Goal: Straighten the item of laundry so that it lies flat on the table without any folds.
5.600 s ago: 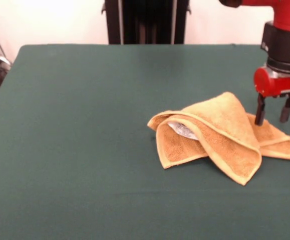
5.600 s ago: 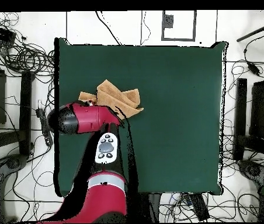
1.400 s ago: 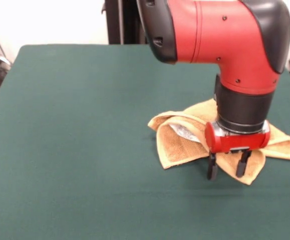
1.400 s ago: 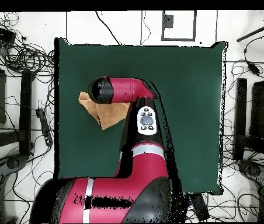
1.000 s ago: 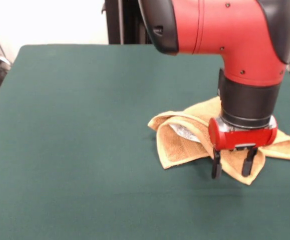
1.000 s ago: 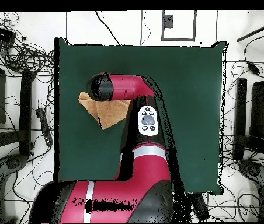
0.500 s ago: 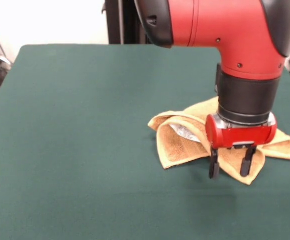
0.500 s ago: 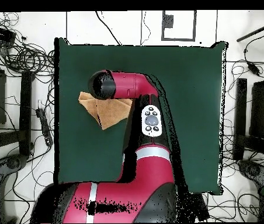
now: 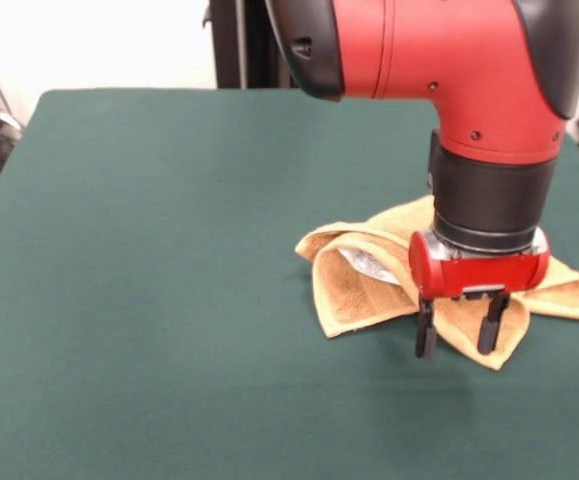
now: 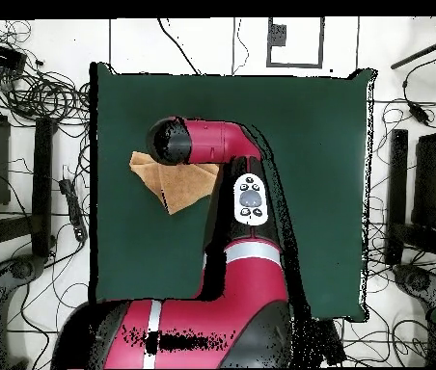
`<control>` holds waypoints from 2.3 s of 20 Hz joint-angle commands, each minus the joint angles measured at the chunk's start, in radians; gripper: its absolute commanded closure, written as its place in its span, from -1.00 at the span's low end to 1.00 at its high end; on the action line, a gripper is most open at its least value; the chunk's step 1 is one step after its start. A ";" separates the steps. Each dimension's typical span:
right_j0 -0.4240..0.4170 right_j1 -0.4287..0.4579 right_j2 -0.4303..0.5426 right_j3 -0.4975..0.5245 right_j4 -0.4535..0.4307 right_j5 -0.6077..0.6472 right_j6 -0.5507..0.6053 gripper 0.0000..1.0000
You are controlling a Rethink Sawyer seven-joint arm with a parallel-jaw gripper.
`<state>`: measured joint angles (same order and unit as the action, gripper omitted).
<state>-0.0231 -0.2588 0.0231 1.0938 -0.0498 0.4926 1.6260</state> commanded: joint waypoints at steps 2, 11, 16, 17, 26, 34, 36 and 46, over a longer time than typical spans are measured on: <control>0.028 -0.005 0.105 0.094 -0.034 0.011 0.033 -1.00; 0.060 -0.038 0.077 0.138 -0.023 0.004 0.092 -1.00; 0.067 -0.047 0.070 0.152 -0.019 -0.003 0.110 -1.00; 0.068 -0.048 0.068 0.154 -0.017 -0.003 0.112 -1.00; 0.059 -0.044 0.066 0.193 -0.035 -0.076 0.117 -1.00; 0.051 -0.050 0.063 0.214 -0.058 -0.111 0.088 -1.00; 0.053 -0.051 0.059 0.216 -0.058 -0.111 0.086 -1.00; 0.054 -0.052 0.053 0.229 -0.071 -0.130 0.068 -1.00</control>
<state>0.0199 -0.3327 0.0231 1.2023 -0.0496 0.4013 1.6260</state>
